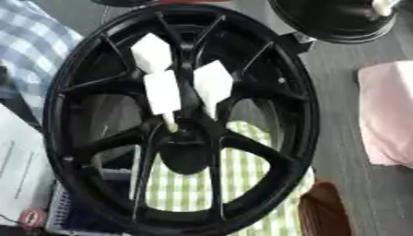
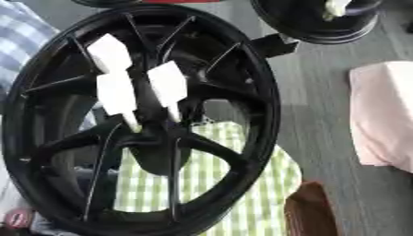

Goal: Pull the pin out of the wheel hub.

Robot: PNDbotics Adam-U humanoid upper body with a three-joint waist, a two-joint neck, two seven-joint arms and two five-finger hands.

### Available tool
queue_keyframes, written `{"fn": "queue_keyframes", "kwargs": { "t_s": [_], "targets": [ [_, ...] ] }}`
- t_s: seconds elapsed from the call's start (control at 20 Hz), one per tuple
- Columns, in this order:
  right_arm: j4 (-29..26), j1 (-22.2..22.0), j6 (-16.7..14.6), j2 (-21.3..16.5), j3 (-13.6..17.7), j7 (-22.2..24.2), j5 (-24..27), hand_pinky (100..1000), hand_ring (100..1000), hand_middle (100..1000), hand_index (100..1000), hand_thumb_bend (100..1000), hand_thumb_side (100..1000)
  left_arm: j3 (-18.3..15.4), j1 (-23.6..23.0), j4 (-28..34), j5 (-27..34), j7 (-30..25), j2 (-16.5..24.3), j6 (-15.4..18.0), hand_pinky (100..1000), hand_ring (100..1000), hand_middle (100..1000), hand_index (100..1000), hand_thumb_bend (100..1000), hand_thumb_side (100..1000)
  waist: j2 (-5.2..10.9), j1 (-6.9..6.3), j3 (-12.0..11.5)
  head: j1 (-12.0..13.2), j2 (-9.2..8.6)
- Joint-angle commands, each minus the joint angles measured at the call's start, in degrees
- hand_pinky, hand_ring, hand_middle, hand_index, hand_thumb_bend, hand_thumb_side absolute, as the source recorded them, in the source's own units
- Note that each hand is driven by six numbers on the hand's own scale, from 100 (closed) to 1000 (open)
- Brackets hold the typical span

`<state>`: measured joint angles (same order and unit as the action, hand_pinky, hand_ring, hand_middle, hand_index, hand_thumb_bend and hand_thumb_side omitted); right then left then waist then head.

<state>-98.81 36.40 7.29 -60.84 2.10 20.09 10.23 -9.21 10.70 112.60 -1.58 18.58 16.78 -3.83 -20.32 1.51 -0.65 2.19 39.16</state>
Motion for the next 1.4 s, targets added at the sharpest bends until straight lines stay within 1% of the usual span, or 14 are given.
{"fn": "queue_keyframes", "kwargs": {
  "t_s": [0.05,0.15,0.2,0.25,0.3,0.35,0.4,0.5,0.7,0.95,1.05,1.15,1.2,1.4],
  "targets": [
    [-0.1,-2.5,0.0,-1.7,2.7,-2.6,-2.5,858,762,544,651,117,203,-1.0,0.1,1.2,-0.3,0.7,0.5,0.0,711,668,595,761,100,693,0.80,-0.39,1.6,2.0,-0.70],
    [1.7,-5.5,0.3,-0.1,3.6,-3.6,-4.3,860,765,547,653,121,212,-1.4,-0.1,1.3,-0.5,1.1,0.4,-0.1,711,668,595,761,100,693,0.84,-0.69,3.1,3.0,-0.82],
    [2.3,-6.9,0.1,0.8,4.1,-4.0,-5.2,868,785,585,683,162,248,-1.4,-0.1,1.3,-0.5,1.2,0.4,-0.1,711,668,595,761,100,694,0.85,-0.76,3.5,3.2,-0.89],
    [3.3,-8.4,0.2,1.9,4.7,-4.5,-6.1,868,785,585,683,162,248,-1.5,0.0,1.3,-0.5,1.3,0.4,-0.1,711,668,595,761,100,694,0.87,-0.80,3.8,3.4,-0.91],
    [4.3,-9.9,0.3,2.9,5.1,-4.5,-7.0,891,842,729,778,265,353,-1.5,0.0,1.3,-0.5,1.3,0.4,-0.1,711,668,596,761,100,693,0.90,-0.82,4.0,3.6,-0.93],
    [5.2,-11.3,0.1,3.8,5.7,-4.4,-7.9,894,849,742,786,273,361,-1.4,0.1,1.3,-0.5,1.3,0.4,-0.1,711,668,596,761,100,693,0.97,-0.81,4.0,3.6,-0.92],
    [5.7,-12.8,-0.3,4.6,6.2,-4.2,-8.8,932,930,864,889,326,448,-1.4,0.1,1.3,-0.5,1.2,0.4,-0.1,711,669,596,761,100,693,1.05,-0.78,4.0,3.6,-0.93],
    [6.8,-15.8,-0.8,6.1,7.6,-3.6,-10.7,952,970,909,920,318,505,-1.4,0.1,1.3,-0.5,1.2,0.4,-0.1,711,669,596,762,100,694,1.28,-0.71,3.8,3.5,-0.84],
    [5.8,-22.3,-1.6,9.0,11.1,-5.3,-14.6,949,957,893,908,281,524,-1.2,0.0,1.2,-0.3,1.0,0.4,0.0,711,669,596,761,100,693,1.68,-0.54,3.1,2.8,-0.51],
    [0.2,-30.9,-2.1,11.4,13.7,-8.4,-17.7,949,957,891,907,280,524,-0.7,0.1,1.1,-0.1,0.5,0.3,0.0,711,669,596,761,100,693,2.04,-0.38,2.0,1.6,-0.22],
    [-3.5,-35.5,-3.0,12.0,15.3,-10.2,-16.8,931,911,829,862,241,507,-0.4,0.2,1.1,0.0,0.1,0.3,0.1,710,670,596,761,100,693,2.32,-0.23,1.0,0.7,0.10],
    [-6.4,-36.6,-2.3,12.1,15.5,-12.2,-15.2,915,876,780,813,209,470,-0.2,0.3,1.0,0.1,-0.1,0.2,0.1,710,670,596,761,100,693,2.38,-0.13,0.6,0.3,0.18],
    [-7.5,-36.6,-1.8,12.0,15.2,-13.1,-14.2,906,851,748,788,168,443,-0.2,0.3,1.0,0.2,-0.1,0.2,0.1,710,670,597,761,100,693,2.39,-0.08,0.4,0.1,0.17],
    [-10.3,-34.7,-0.5,11.2,13.0,-14.8,-10.2,904,833,724,768,118,423,0.0,0.5,1.0,0.2,-0.3,0.2,0.2,710,670,597,761,100,693,2.43,0.08,-0.2,-0.3,0.13]
  ]
}}
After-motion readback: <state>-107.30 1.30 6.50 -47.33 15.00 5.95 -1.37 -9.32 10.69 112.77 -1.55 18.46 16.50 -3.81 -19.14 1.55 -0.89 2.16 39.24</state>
